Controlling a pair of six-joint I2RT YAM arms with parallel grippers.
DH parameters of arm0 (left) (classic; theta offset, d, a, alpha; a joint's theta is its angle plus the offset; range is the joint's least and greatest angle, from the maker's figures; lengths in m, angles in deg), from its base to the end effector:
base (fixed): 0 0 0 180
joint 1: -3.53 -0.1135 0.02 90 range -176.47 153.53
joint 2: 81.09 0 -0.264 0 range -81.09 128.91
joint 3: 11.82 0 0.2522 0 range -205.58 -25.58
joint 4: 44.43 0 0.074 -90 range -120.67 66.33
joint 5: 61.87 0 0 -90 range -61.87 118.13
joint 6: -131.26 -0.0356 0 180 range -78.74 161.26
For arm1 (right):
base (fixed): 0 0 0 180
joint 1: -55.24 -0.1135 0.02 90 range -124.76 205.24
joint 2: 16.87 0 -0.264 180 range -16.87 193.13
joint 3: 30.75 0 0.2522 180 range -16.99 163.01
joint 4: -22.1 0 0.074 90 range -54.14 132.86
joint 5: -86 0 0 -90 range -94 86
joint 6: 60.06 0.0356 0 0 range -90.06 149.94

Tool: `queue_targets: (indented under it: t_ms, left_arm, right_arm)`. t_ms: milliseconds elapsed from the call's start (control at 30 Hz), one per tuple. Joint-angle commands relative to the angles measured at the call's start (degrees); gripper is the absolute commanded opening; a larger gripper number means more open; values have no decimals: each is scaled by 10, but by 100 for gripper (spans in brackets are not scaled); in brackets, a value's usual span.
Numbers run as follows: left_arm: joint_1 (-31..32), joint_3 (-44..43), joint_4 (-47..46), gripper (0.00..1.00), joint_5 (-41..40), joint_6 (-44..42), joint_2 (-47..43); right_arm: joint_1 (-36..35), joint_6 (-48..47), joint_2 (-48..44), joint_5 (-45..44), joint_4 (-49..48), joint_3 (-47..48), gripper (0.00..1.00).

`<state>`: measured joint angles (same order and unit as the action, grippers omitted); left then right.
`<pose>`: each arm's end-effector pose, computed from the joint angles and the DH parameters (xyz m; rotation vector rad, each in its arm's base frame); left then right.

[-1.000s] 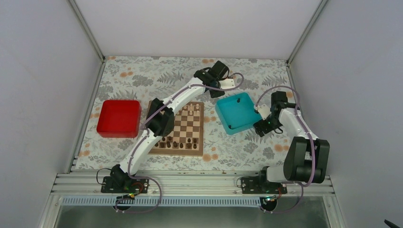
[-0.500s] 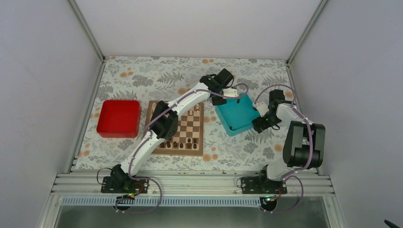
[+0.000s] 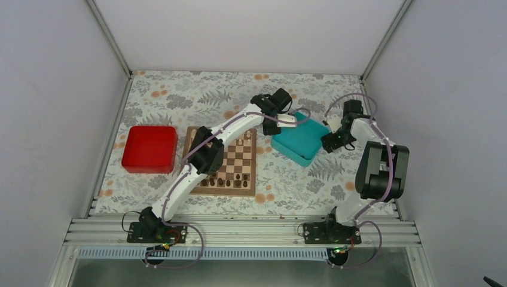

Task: Set up the chess pieces on the board
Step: Adjust the storage box at the center of the board.

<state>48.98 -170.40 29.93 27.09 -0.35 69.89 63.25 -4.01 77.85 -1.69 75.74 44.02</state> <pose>0.3822 -0.3873 0.1742 1.8804 1.9869 0.0060 0.3069 -0.0417 0.1854 -0.6496 2.7836 -0.0938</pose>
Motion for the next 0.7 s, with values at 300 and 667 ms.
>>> queue_targets:
  t_ms: [300, 667]
  left_arm:
    - [32, 24, 73, 2, 23, -18, -32]
    - [60, 36, 131, 2, 55, -25, -58]
  right_arm:
    - [19, -2, 82, 2, -14, 93, 92]
    - [28, -20, 133, -7, -3, 163, 92]
